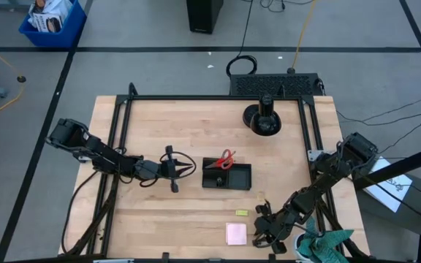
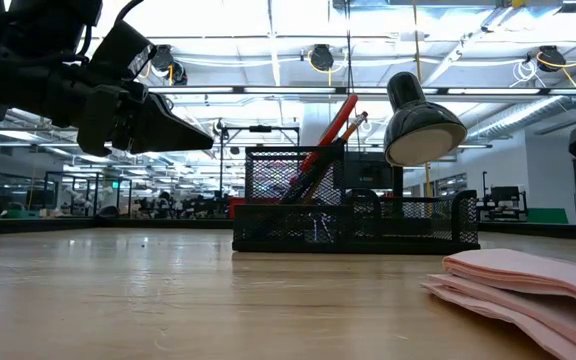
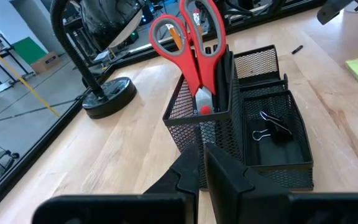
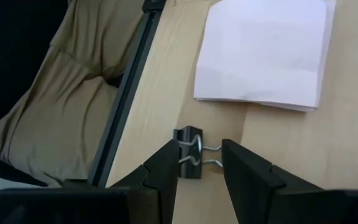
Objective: Pick and place office supplies into organizer
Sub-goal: Put the black binder clip into the black desk organizer
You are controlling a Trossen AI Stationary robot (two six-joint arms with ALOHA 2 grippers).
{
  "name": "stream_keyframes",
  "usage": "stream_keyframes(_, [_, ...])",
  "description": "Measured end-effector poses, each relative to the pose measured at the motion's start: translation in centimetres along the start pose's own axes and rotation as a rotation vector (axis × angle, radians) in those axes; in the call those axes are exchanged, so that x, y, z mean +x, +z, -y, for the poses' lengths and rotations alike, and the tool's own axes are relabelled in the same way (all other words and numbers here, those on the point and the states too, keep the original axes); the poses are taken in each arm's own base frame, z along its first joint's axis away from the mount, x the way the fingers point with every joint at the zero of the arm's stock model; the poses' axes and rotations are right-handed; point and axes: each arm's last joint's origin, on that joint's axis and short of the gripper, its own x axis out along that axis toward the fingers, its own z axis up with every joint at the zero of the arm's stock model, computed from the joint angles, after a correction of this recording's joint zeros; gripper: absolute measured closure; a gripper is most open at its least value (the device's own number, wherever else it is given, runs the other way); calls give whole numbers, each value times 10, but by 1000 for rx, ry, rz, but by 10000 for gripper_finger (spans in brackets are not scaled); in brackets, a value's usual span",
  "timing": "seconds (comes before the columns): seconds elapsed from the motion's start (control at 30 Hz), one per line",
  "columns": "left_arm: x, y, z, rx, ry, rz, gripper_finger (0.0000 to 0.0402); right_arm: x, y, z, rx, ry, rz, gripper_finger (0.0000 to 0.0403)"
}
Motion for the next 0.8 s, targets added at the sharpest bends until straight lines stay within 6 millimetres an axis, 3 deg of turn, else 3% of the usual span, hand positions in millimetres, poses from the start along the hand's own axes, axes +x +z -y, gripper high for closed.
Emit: stream_keyframes(0.8, [0, 0, 0, 0, 0, 1, 371, 1, -3, -7, -11, 4, 22, 287])
